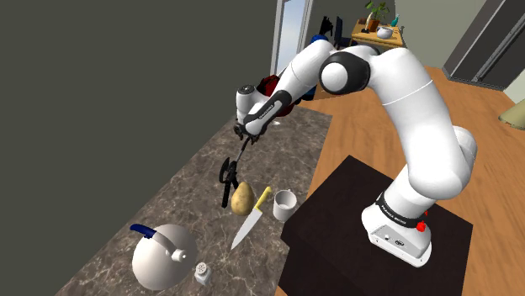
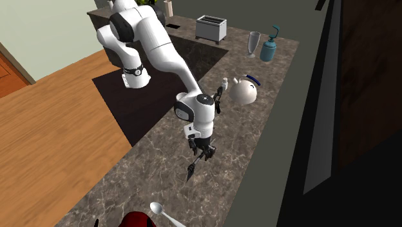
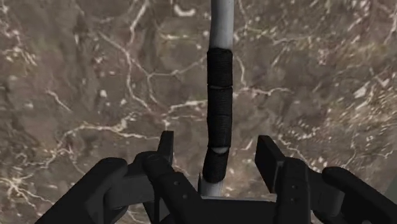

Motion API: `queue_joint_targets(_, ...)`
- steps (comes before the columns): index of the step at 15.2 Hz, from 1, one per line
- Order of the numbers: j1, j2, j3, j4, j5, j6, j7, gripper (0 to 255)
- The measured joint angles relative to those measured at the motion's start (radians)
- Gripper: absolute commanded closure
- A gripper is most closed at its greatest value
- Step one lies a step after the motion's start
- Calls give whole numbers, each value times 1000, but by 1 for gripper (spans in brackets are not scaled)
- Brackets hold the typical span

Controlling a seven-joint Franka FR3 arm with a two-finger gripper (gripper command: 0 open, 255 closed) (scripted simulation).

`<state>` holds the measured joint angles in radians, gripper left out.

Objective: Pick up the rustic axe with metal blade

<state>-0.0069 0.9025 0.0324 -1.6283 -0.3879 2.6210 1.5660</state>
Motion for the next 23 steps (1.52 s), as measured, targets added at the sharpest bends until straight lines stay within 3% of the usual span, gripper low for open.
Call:
queue_joint_targets(10,0,-4,1,-2,0,-2,-1,255)
queue_joint_targets(23,-19,-147,27,-62,22,-85,-32,255)
